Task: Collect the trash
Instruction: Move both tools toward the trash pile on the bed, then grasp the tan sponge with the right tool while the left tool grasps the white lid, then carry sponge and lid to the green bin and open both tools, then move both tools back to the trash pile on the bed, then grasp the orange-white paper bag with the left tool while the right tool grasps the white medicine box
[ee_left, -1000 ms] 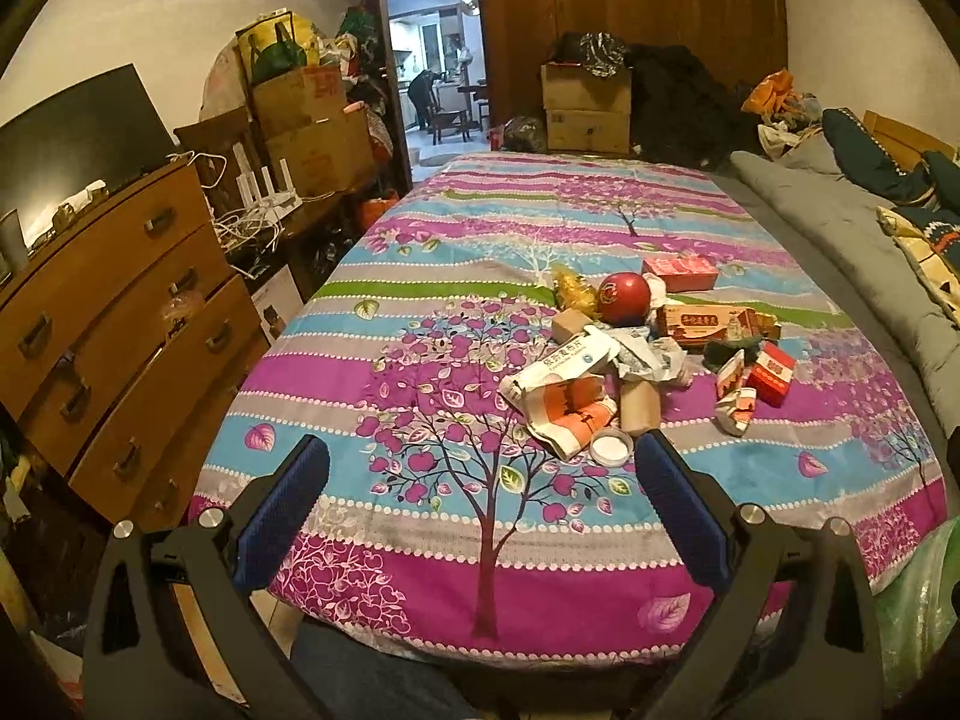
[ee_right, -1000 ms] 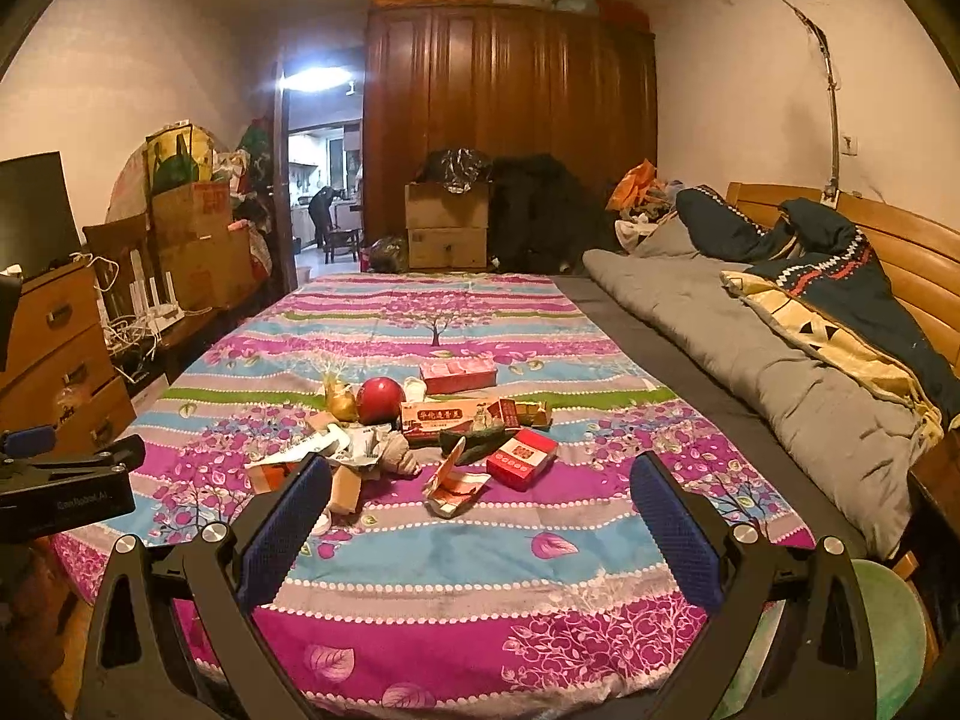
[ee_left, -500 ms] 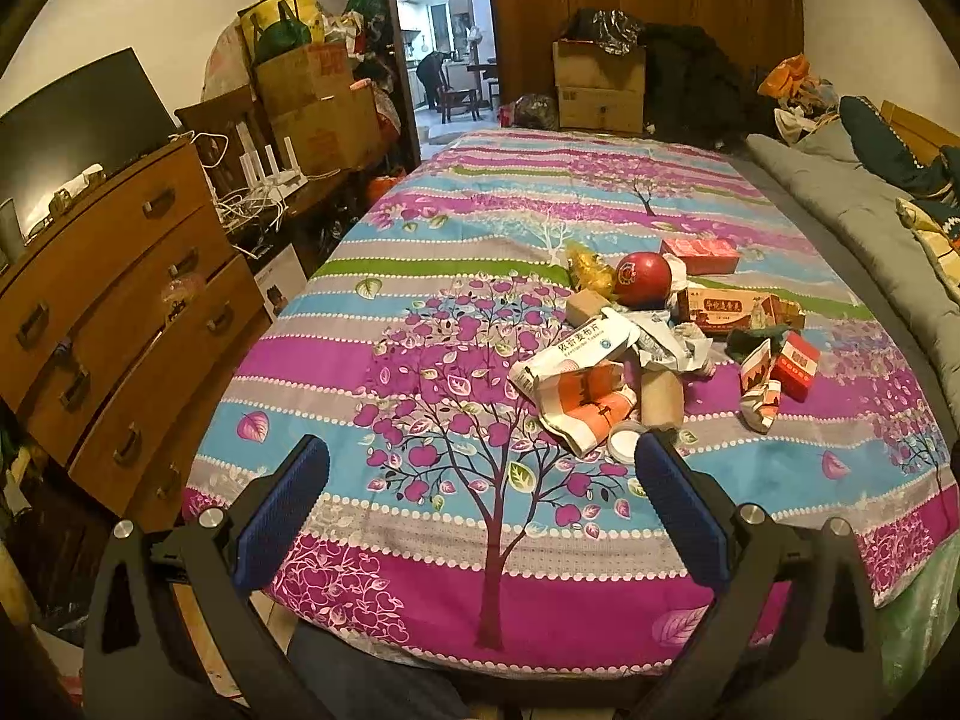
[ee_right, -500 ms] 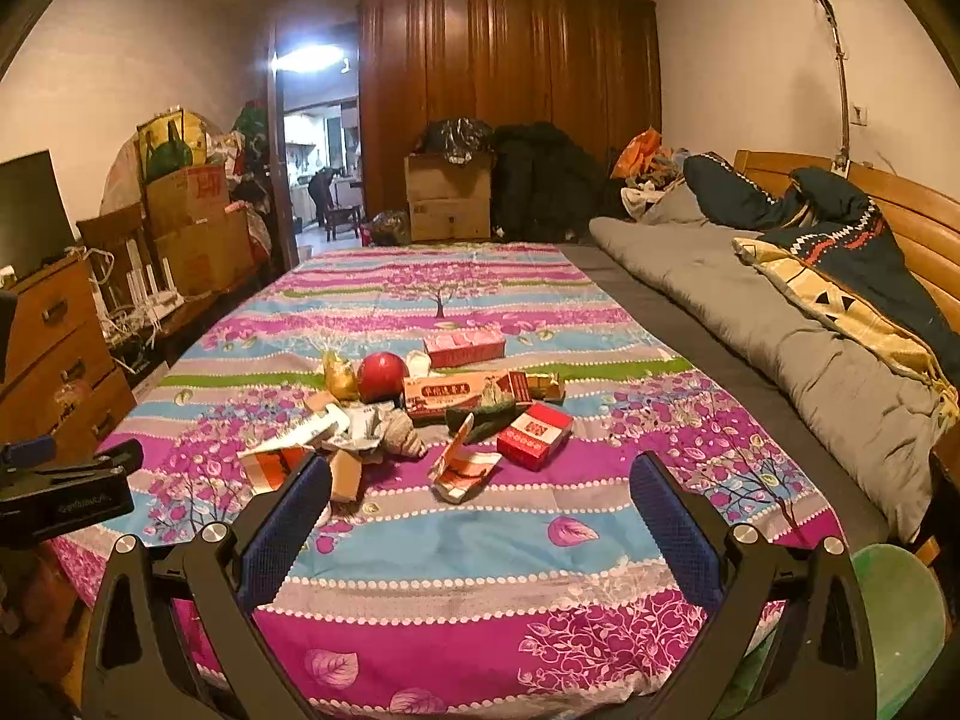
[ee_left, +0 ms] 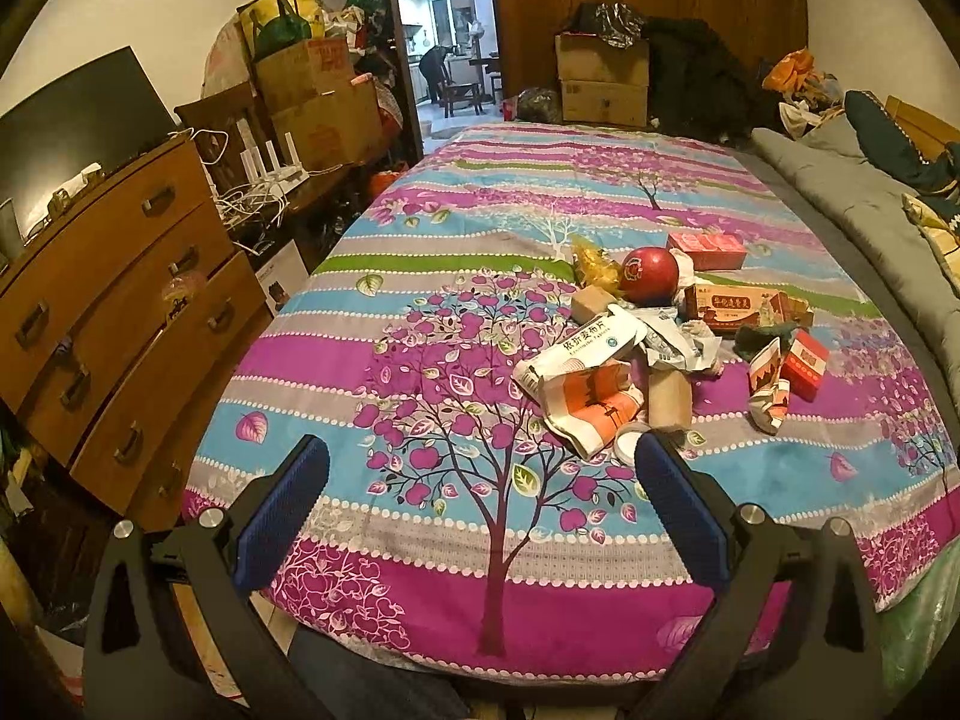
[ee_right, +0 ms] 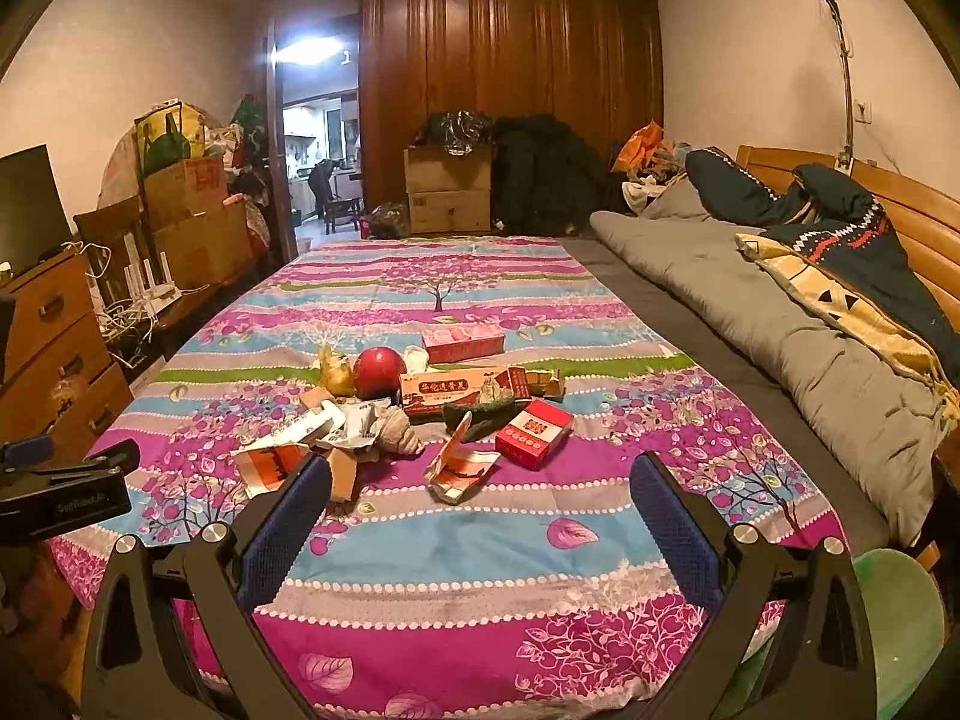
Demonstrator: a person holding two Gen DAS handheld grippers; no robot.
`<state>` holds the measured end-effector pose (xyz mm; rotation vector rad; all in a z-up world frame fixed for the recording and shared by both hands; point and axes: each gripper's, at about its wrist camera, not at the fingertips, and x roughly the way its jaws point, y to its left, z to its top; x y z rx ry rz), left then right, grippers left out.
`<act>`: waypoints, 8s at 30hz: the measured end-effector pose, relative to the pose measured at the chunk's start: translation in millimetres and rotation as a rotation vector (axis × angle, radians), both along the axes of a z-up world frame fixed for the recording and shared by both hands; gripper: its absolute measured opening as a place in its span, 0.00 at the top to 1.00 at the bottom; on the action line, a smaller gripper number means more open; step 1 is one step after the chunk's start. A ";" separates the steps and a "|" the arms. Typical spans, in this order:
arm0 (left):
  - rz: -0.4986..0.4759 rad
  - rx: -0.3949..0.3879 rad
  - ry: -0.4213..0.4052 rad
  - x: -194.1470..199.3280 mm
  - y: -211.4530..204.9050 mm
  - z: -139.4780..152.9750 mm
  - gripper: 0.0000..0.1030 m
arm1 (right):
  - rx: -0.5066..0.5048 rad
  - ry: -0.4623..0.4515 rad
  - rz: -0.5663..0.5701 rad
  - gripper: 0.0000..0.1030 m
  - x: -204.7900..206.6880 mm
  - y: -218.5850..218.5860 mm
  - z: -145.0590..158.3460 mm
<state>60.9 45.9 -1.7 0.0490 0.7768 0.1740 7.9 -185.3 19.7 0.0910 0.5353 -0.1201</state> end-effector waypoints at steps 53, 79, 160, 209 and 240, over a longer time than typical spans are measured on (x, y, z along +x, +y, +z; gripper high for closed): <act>-0.216 -0.234 0.251 65.3 32.9 -98.8 0.66 | 0.461 0.475 0.382 0.74 190.4 78.6 -163.3; -0.347 -0.211 0.275 123.1 -77.7 -149.2 0.42 | 0.533 0.378 0.269 0.73 100.2 -6.5 -130.3; -1.392 -0.001 0.279 -140.0 -494.9 -68.2 0.35 | 0.256 0.351 -0.791 0.42 -249.3 -312.8 -73.1; -0.626 -0.155 0.107 68.1 -170.8 -51.5 0.05 | 0.244 0.174 -0.267 0.04 5.4 -144.7 -36.3; -0.799 0.010 0.144 159.3 -13.2 -121.1 0.93 | 0.234 0.390 0.137 0.31 161.8 -7.3 -150.1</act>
